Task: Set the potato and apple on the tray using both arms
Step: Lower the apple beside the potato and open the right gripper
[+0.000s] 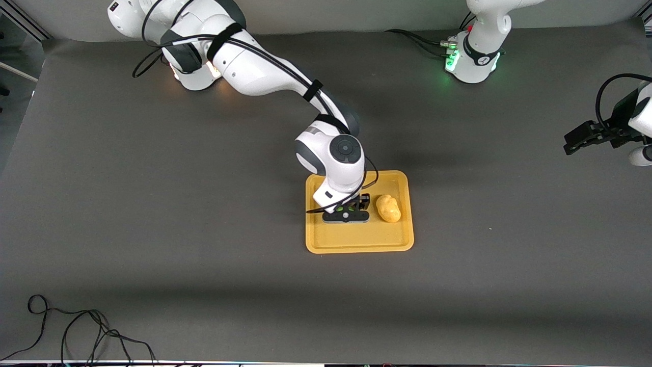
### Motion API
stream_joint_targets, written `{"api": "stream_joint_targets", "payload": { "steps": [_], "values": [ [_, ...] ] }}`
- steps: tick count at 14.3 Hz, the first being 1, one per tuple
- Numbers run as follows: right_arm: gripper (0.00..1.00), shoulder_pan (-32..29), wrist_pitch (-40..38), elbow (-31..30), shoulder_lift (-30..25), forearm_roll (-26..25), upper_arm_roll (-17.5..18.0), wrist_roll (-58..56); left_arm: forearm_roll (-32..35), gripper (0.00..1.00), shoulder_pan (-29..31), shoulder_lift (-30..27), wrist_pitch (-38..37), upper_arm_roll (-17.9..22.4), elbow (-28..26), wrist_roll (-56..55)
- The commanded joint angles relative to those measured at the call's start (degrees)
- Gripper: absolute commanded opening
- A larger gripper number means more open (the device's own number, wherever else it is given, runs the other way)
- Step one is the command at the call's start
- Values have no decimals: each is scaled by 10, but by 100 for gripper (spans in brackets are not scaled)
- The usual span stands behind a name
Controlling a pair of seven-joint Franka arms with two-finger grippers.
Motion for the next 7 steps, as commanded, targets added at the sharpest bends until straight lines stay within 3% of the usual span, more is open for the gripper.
{"api": "stream_joint_targets", "payload": {
  "steps": [1, 4, 5, 6, 7],
  "values": [
    [34, 5, 11, 26, 18, -16, -5, 17, 1, 100, 0, 6, -2, -3, 15, -9],
    [39, 5, 17, 25, 21, -15, -4, 17, 8, 100, 0, 7, -2, -3, 17, -9],
    [76, 4, 18, 24, 20, -14, -4, 18, 8, 100, 0, 7, -3, -3, 20, -9],
    [100, 2, 19, 24, 20, -14, -4, 16, 8, 100, -1, 10, -2, -3, 20, -9],
    [100, 2, 18, 24, 20, -14, -4, 16, 8, 100, -1, 11, -2, -3, 21, -9]
  ]
}}
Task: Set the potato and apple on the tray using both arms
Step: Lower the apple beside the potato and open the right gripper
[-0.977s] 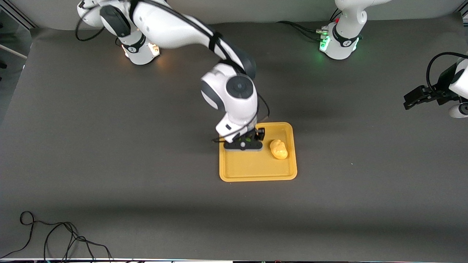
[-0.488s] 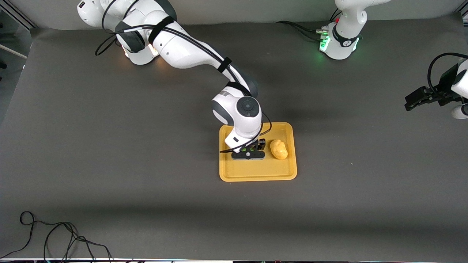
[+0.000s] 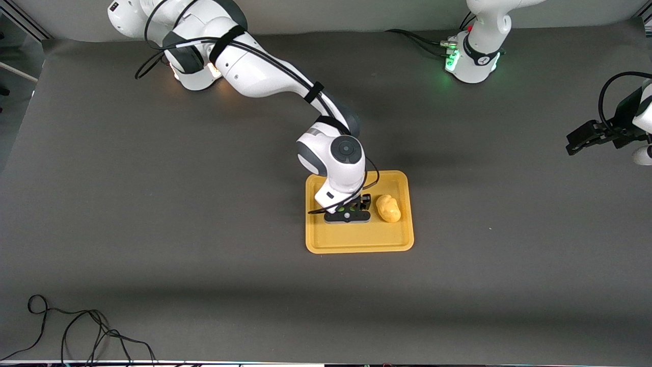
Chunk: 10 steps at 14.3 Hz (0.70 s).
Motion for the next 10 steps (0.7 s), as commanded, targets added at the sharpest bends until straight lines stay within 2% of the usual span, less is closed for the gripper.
{"api": "stream_joint_targets", "payload": {
  "steps": [1, 4, 8, 10],
  "values": [
    [100, 1, -1, 23, 8, -15, -2, 16, 8, 100, 0, 10, -2, -2, 16, -9],
    [100, -2, -50, 24, -33, -14, -6, 12, 8, 100, 1, 10, -5, -3, 15, -8],
    [100, -27, -169, 23, -136, -9, -6, 0, 7, 100, 0, 9, -13, -3, 16, 1],
    [100, -52, -223, 22, -183, -7, -7, -44, 7, 100, -1, 9, -13, -3, 16, 1]
  ]
}}
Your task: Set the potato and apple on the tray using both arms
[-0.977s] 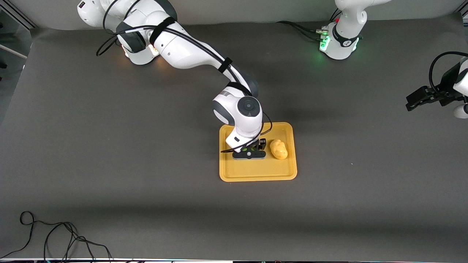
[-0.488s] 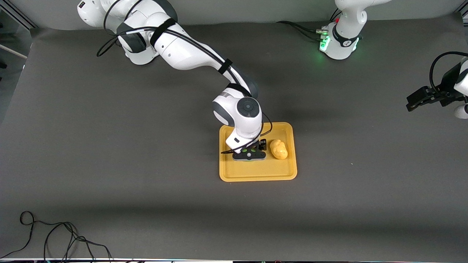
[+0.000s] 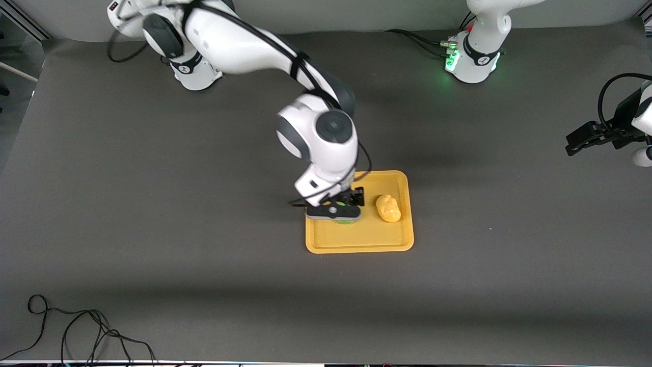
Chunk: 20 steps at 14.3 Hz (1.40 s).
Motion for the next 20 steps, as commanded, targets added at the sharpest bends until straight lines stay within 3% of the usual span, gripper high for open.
{"api": "stream_joint_targets", "payload": {
  "steps": [1, 4, 7, 11, 13, 16, 20],
  "values": [
    [100, -34, -71, -25, -78, -7, 5, -68, 7, 100, -2, 6, -14, -2, 15, 0],
    [100, -94, -150, -81, -168, -7, 4, -187, 7, 100, -3, 5, -14, -2, 15, 1],
    [100, -170, -141, -222, -293, 9, 4, -283, 7, 100, -3, 5, -20, -2, 15, 2],
    [100, -284, -114, -354, -413, 16, 9, -387, 7, 100, -3, 5, -24, -2, 15, 17],
    [100, -339, -111, -392, -443, 28, 11, -416, 7, 100, -1, 5, -24, -2, 15, 47],
    [100, -402, -111, -397, -450, 29, 13, -450, 6, 100, 0, 5, -25, -2, 15, 41],
    [100, -437, -111, -394, -446, 30, 6, -496, 6, 100, -1, 5, -30, -2, 16, 39]
  ]
}}
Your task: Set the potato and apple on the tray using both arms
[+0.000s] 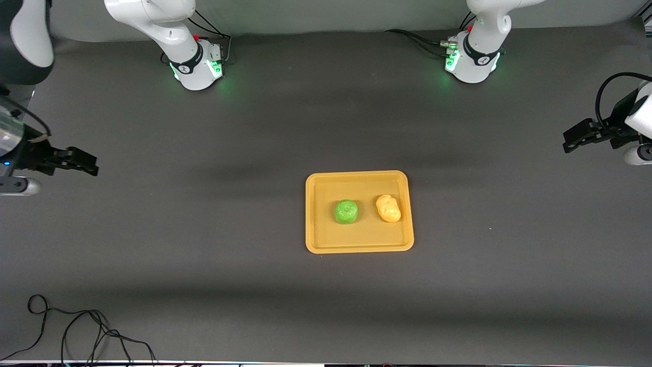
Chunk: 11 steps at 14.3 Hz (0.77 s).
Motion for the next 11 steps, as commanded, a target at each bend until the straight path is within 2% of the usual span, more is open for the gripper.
{"api": "stream_joint_targets", "payload": {
  "steps": [1, 7, 9, 11],
  "values": [
    [100, -11, 11, -14, -9, 10, 2, -23, 2, 100, -1, 5, -16, -1, 14, 3],
    [100, -6, -11, -7, -13, 11, -5, -16, 1, 100, -1, 5, -16, -1, 14, 2],
    [100, -5, -31, -1, -15, 38, -8, -16, 1, 100, -1, 5, -16, -1, 14, 2],
    [100, -5, -38, -2, -23, 43, -10, -16, 1, 100, -1, 5, -16, -1, 14, 2]
  ]
}}
